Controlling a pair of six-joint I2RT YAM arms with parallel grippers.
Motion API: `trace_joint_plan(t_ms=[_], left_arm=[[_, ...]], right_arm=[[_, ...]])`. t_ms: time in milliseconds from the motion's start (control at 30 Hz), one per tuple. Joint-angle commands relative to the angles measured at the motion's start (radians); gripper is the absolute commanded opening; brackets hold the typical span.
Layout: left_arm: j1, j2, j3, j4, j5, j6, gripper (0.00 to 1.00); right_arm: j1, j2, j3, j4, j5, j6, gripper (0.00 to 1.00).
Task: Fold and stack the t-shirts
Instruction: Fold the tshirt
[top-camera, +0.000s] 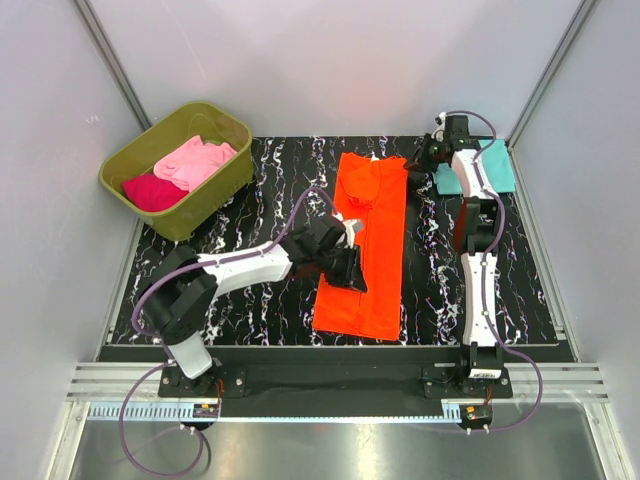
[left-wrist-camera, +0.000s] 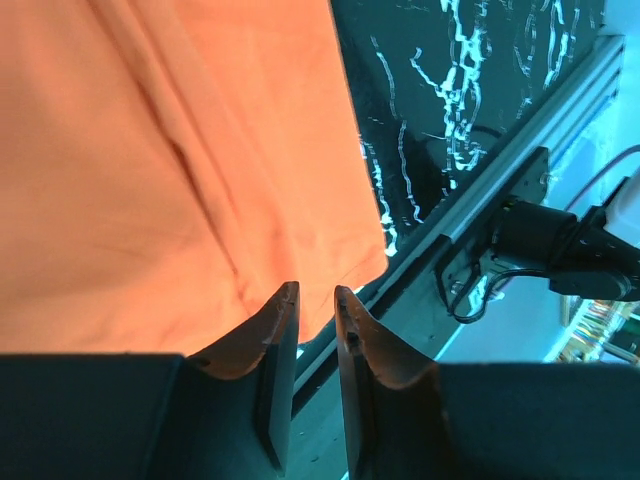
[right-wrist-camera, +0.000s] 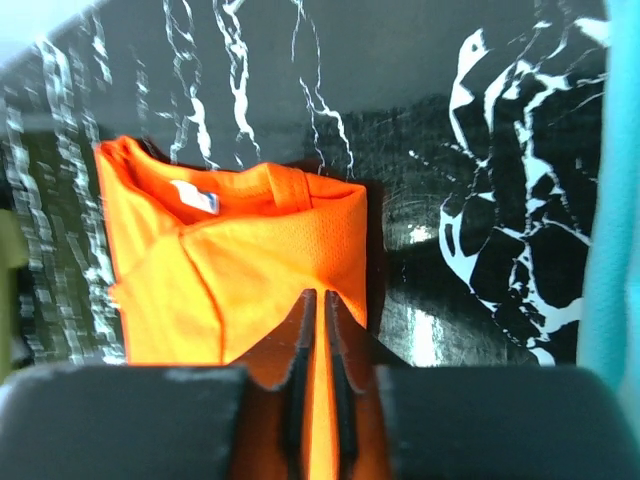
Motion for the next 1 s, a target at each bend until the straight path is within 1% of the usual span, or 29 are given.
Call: trace_joint_plan(t_ms=[0, 100, 233, 433, 567, 667, 967], left_arm=[[0.013, -0.049, -0.023, -0.027, -0.049, 0.041, 0.26], [0.024, -0.067, -0.005, -0.082, -0.053, 0.079, 0.26], [0.037, -0.11, 0.002, -0.114, -0.078, 0.118, 0.28], [0.085, -0.129, -0.011, -0.143, -0.081, 0.15, 0.29], [0.103, -0.14, -0.037, -0.143, -0.102, 0.162, 0.29], [0.106, -0.12, -0.046, -0.142, -0.099, 0.168, 0.29], [0.109, -0.103, -0.069, -0.12, -0.107, 0.162, 0.29]], right_arm=[[-0.024, -0.036, 0.03, 0.076, -0.105, 0.092, 0.12], [-0.032, -0.011, 0.045, 0.087, -0.122, 0.111, 0.08], [-0.038, 0.016, 0.051, 0.107, -0.119, 0.116, 0.06], [-0.044, 0.07, 0.081, 0.124, -0.16, 0.143, 0.05], [-0.044, 0.07, 0.076, 0.172, -0.191, 0.163, 0.05], [-0.046, 0.079, 0.074, 0.216, -0.206, 0.195, 0.05], [-0.058, 0.107, 0.042, 0.218, -0.114, 0.224, 0.04]])
